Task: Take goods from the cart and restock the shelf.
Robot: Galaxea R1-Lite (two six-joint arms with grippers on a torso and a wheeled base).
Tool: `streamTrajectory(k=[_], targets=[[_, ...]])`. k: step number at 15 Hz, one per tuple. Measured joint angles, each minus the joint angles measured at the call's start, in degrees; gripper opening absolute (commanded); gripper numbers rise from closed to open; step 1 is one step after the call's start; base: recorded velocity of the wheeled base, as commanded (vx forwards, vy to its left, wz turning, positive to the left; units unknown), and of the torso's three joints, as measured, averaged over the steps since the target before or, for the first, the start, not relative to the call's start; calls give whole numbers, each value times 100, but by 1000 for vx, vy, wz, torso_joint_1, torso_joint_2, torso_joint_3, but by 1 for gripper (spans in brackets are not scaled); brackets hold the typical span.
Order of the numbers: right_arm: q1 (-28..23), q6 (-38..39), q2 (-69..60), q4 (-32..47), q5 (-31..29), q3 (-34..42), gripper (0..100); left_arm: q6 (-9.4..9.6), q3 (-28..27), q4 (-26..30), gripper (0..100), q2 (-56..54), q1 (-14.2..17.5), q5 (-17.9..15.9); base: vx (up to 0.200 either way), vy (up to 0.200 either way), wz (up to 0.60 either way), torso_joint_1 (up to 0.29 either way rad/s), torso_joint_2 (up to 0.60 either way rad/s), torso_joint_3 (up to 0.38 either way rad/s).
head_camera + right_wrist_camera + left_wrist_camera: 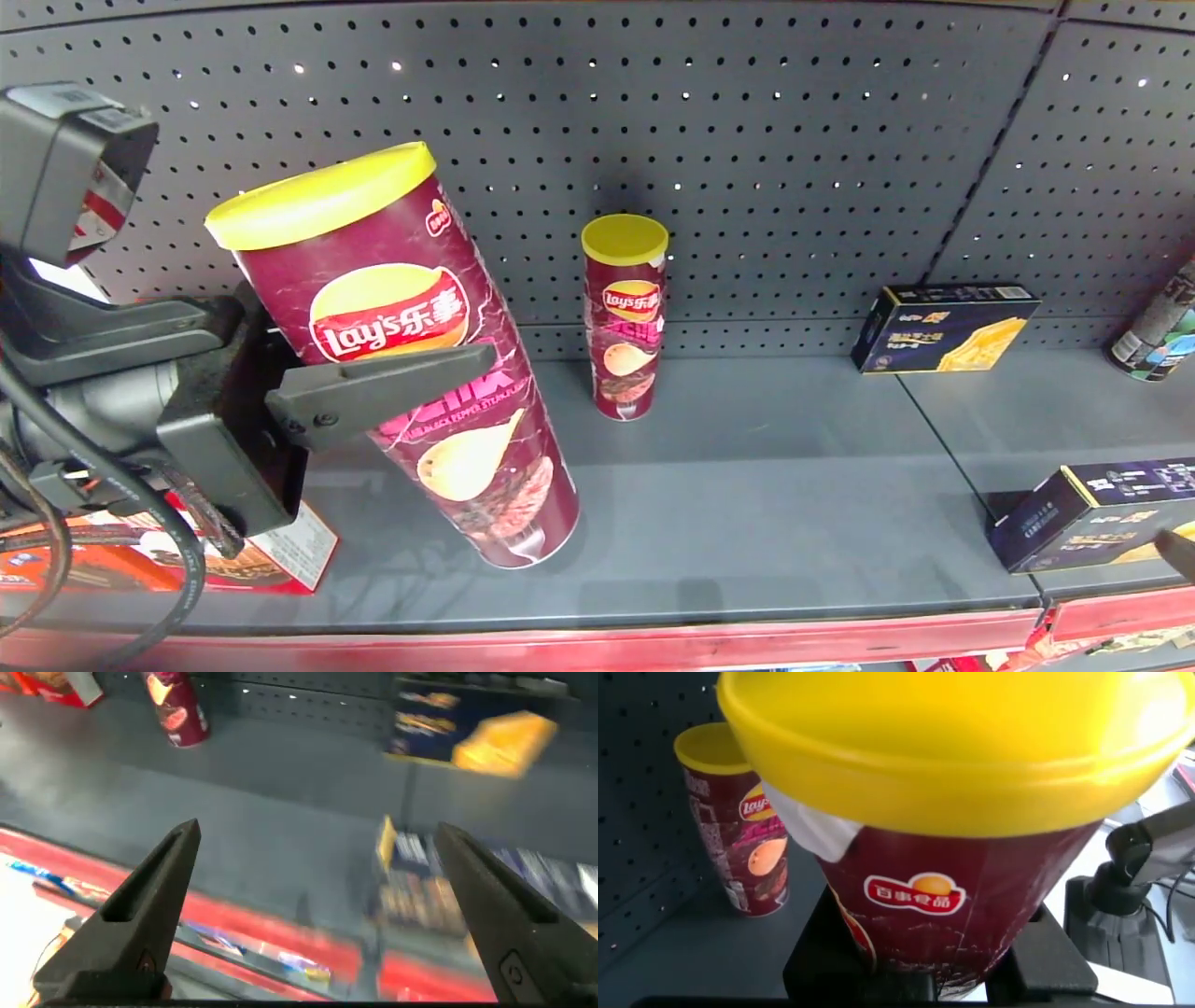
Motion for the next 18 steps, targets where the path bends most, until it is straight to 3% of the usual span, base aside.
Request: streamTrajectory(k=[3, 8, 11, 14, 16, 18], targets=[[129, -54, 1491, -789, 378, -367, 100, -63, 7, 0, 0, 6, 118, 26, 0, 0, 0, 0, 0, 0], [479, -266, 3170, -1437, 734, -1176, 100, -107, 22, -6, 0, 27, 149, 30, 0, 0, 0, 0, 0, 0], [558, -341, 4019, -2289, 1701, -1651, 100, -107, 57, 6, 0, 27, 145, 28, 0, 0, 0, 0, 0, 0], [617, -380, 4997, -3022, 3266, -2442, 100, -107, 132, 9, 0, 13, 154, 26, 0, 0, 0, 0, 0, 0], [716, -433, 5502, -3129, 4063, -2964, 100, -107, 176, 9, 0, 11, 154, 28, 0, 0, 0, 0, 0, 0], [777, -462, 5851, -3187, 4457, -3318, 100, -107, 200, 16, 0, 9, 146, 28, 0, 0, 0, 0, 0, 0]])
